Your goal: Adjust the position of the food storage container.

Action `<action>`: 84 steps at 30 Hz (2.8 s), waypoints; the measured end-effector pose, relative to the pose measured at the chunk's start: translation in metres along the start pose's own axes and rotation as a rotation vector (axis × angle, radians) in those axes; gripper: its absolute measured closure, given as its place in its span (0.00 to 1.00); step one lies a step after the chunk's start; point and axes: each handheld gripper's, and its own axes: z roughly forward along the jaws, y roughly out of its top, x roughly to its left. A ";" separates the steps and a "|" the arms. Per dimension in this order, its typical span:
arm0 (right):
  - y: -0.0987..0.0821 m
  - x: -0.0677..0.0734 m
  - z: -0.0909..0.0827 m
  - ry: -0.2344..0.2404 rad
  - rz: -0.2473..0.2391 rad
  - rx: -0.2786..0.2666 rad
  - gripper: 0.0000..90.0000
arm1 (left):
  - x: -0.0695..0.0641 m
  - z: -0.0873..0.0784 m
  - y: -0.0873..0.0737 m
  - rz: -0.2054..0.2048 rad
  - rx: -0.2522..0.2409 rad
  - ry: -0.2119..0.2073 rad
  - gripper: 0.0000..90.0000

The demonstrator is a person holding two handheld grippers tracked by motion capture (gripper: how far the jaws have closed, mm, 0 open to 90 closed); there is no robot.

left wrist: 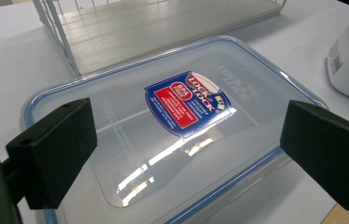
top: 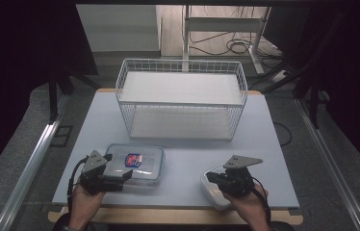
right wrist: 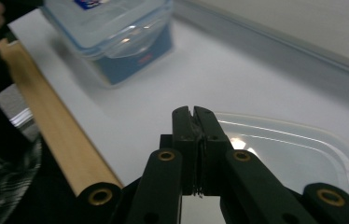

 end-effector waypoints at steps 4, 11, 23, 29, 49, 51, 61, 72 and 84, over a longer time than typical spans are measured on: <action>0.000 0.010 0.007 0.033 -0.022 0.027 0.99 | 0.000 0.000 0.000 -0.002 0.004 -0.002 0.04; -0.010 0.016 0.020 0.049 -0.037 0.117 0.99 | -0.001 0.002 0.000 0.000 0.013 -0.005 0.04; -0.028 -0.004 -0.006 0.009 0.016 0.138 0.99 | -0.003 0.005 -0.001 0.005 0.025 -0.004 0.04; -0.042 -0.021 -0.025 -0.047 0.065 0.135 0.99 | -0.003 0.005 0.000 0.006 0.028 -0.002 0.04; 0.009 -0.069 0.006 -0.154 0.091 0.119 0.98 | -0.002 0.002 0.000 0.003 0.018 0.005 0.05; 0.005 -0.073 0.012 -0.160 0.093 0.144 0.99 | -0.001 0.002 0.000 0.003 0.019 0.006 0.06; -0.020 -0.073 -0.022 -0.181 0.120 0.155 0.99 | -0.003 0.004 0.001 0.011 0.030 -0.001 0.05; -0.045 -0.080 -0.056 -0.255 0.173 0.154 0.99 | -0.002 0.005 0.000 0.001 0.049 0.000 0.06; -0.041 -0.078 -0.055 -0.192 0.168 0.049 0.97 | 0.021 -0.009 0.005 -0.031 0.100 0.066 0.20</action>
